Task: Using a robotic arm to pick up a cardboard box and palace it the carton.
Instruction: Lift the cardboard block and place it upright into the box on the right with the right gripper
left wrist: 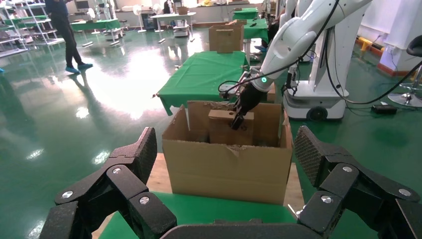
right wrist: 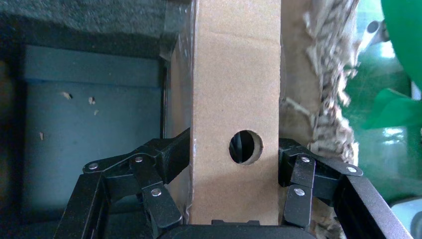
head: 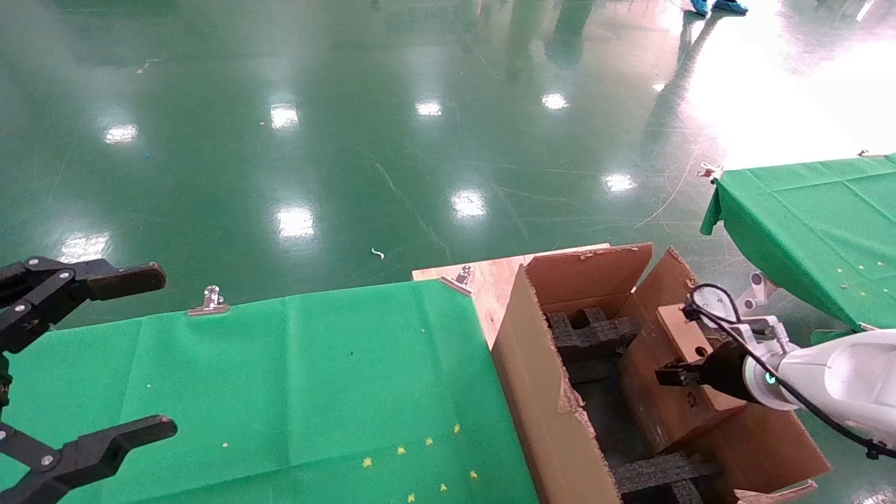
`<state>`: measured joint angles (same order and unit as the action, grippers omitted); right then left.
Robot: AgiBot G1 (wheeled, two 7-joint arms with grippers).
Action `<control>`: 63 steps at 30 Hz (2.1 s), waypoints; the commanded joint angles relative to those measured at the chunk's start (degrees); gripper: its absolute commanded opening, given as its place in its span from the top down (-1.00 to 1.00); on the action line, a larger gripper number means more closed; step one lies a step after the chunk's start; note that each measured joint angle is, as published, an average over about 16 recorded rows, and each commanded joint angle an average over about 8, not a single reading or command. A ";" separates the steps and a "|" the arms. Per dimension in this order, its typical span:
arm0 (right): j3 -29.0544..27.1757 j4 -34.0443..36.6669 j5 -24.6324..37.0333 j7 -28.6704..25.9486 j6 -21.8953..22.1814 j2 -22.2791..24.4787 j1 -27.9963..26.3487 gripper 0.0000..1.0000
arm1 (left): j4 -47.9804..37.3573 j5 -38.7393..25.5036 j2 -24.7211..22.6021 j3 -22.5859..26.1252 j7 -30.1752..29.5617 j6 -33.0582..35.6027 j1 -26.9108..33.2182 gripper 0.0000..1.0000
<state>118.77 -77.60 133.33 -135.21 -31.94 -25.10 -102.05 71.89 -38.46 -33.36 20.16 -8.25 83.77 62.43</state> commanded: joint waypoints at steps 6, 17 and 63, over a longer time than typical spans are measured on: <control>0.15 -0.07 0.53 -1.59 0.90 -0.28 1.76 1.00 | 0.00 0.00 0.00 0.00 0.00 0.00 0.00 -1.00; 1.20 0.19 -1.23 -0.87 2.66 -0.38 3.55 1.00 | 0.00 0.01 0.00 0.01 0.00 0.00 0.00 -1.00; 0.51 2.84 1.01 -2.46 3.50 -3.47 5.09 -1.00 | -0.02 0.05 0.01 0.02 0.01 -0.02 -0.01 -1.00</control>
<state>119.22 -74.80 134.38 -137.68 -28.44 -28.57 -97.04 71.87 -38.41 -33.35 20.18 -8.24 83.75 62.42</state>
